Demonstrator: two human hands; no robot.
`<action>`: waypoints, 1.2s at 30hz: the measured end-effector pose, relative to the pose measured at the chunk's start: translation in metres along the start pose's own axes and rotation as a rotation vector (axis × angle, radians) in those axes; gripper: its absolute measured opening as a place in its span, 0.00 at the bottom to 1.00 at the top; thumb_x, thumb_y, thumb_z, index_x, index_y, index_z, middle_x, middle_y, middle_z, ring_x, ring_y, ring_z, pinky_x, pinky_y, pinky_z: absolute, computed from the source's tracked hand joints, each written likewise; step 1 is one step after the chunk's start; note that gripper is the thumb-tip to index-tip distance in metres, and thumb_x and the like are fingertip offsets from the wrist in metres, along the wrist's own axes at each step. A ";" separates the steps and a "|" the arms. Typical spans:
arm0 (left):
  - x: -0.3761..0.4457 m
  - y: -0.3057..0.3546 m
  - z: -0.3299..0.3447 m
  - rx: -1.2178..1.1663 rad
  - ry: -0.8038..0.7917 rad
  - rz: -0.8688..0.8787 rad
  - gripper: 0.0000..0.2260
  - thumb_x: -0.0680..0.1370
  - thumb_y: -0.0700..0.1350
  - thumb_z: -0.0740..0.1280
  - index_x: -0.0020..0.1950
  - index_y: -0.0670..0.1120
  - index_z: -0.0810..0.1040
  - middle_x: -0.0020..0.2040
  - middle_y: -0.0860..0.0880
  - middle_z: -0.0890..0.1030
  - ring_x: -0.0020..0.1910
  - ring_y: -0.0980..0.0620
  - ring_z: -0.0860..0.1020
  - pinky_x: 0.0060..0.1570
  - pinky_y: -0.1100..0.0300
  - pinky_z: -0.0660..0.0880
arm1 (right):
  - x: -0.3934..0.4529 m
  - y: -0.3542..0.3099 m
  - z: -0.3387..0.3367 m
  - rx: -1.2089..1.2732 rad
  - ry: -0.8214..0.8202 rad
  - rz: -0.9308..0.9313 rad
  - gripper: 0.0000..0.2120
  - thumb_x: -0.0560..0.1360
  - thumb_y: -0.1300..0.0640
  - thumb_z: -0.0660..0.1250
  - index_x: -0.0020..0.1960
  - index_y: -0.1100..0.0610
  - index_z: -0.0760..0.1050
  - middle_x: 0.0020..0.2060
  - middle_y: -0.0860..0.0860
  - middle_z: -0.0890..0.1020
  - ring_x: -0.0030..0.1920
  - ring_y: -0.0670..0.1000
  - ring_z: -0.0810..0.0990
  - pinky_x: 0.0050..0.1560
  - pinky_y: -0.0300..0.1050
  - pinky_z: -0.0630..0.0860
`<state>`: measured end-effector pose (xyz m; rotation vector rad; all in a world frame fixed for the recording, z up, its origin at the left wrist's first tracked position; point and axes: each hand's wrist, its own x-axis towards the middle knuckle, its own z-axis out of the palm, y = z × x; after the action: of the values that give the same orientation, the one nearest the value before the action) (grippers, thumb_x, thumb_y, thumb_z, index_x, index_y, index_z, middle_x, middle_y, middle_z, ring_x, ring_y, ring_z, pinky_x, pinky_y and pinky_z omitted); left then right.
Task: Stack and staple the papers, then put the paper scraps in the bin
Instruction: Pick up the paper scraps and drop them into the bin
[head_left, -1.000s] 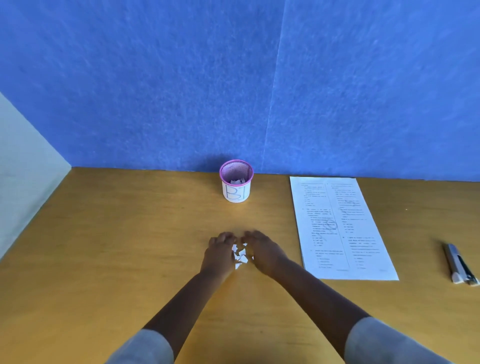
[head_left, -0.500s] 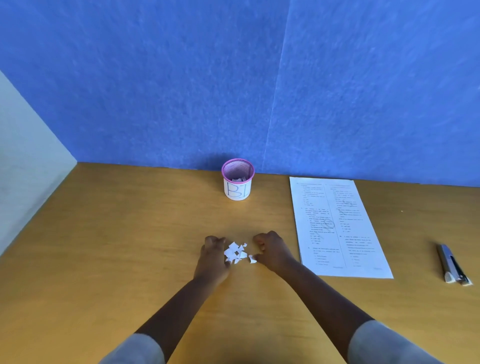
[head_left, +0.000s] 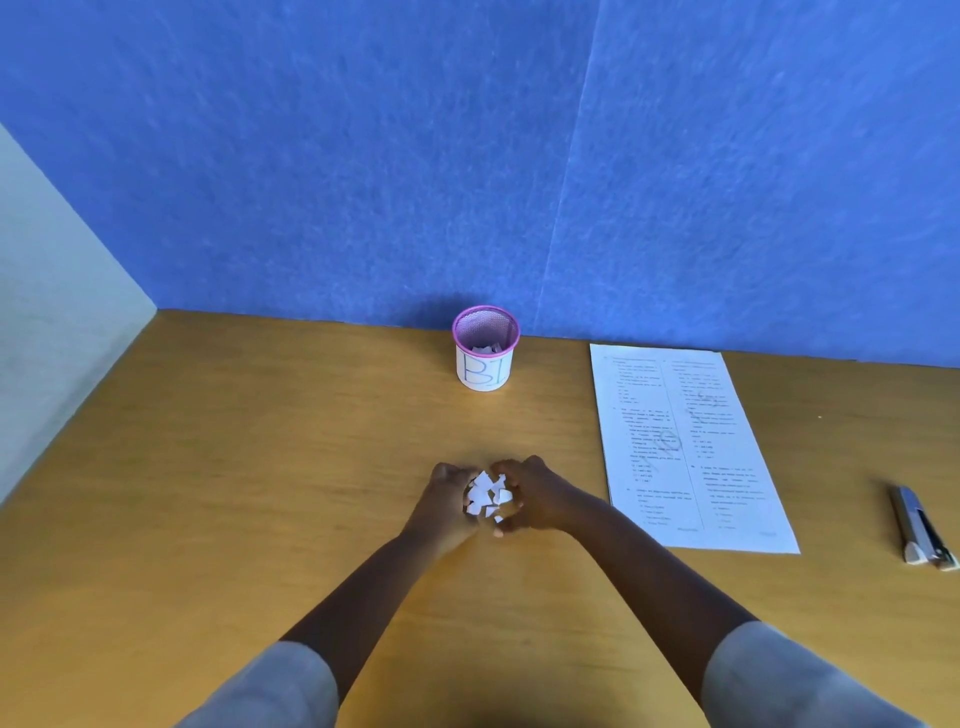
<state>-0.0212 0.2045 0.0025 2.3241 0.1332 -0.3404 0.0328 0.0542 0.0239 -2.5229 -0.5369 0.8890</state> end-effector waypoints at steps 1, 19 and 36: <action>0.000 0.000 0.000 -0.010 -0.007 0.005 0.28 0.71 0.36 0.68 0.70 0.45 0.66 0.63 0.46 0.65 0.54 0.54 0.73 0.52 0.71 0.66 | -0.001 0.001 0.003 -0.027 -0.009 -0.015 0.43 0.63 0.52 0.78 0.72 0.52 0.61 0.65 0.56 0.68 0.61 0.56 0.73 0.60 0.46 0.73; -0.006 0.012 0.019 -0.032 0.250 -0.011 0.07 0.73 0.36 0.66 0.49 0.43 0.79 0.49 0.46 0.77 0.42 0.55 0.74 0.41 0.65 0.68 | -0.003 -0.011 0.009 0.013 0.274 -0.054 0.14 0.72 0.53 0.70 0.55 0.59 0.80 0.51 0.56 0.81 0.51 0.54 0.78 0.49 0.47 0.77; 0.002 0.025 0.011 -0.121 0.265 -0.006 0.03 0.73 0.36 0.66 0.42 0.42 0.79 0.44 0.45 0.80 0.40 0.54 0.75 0.36 0.68 0.68 | -0.009 -0.008 -0.003 0.070 0.339 0.019 0.10 0.72 0.56 0.70 0.51 0.57 0.82 0.49 0.53 0.83 0.48 0.50 0.80 0.40 0.39 0.72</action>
<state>-0.0165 0.1788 0.0121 2.2397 0.2832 -0.0246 0.0265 0.0554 0.0351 -2.5420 -0.3660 0.4605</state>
